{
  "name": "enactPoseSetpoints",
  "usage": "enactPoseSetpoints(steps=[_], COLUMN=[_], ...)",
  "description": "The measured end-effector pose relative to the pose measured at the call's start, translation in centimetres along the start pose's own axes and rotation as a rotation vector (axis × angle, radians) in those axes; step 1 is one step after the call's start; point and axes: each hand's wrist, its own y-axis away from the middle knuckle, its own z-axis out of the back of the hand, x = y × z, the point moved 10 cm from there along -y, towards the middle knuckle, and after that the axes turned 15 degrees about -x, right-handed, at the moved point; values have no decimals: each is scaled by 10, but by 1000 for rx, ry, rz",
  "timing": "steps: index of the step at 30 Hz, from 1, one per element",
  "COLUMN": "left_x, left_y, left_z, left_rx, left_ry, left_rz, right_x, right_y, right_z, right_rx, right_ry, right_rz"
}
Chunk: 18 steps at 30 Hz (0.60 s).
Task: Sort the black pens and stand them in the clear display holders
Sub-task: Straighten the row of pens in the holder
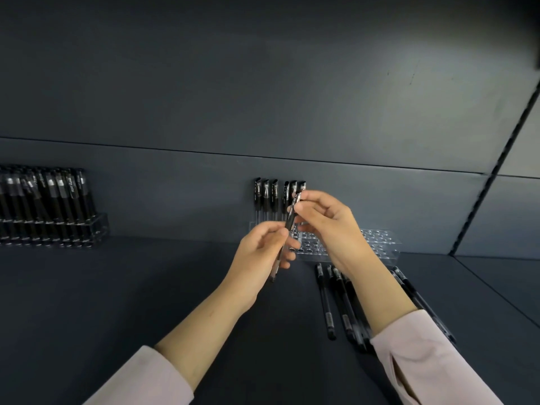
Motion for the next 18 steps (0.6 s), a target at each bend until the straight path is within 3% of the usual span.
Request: enactPoseSetpoints(steps=[5,8,10,14,18], left_x=[-8,-24,-22,20,28], left_y=[-6,-9,-6,-2,-3], left_z=[3,8,-3,-19,-20], left_rx=[-48,-92,12,261,253], left_ry=[-112,-551,-825,-1236,-1379], left_rz=[-139,-511,-723,-732,-761], right_x=[6,11,16,30,36], right_y=[-1,-10,-13,-7,-2], right_z=[7,36,62,86,79], right_rx=[-69,-275,-441,-600,-581], right_ry=[35,14,55,169,267], right_rz=[45,107,178,344,433])
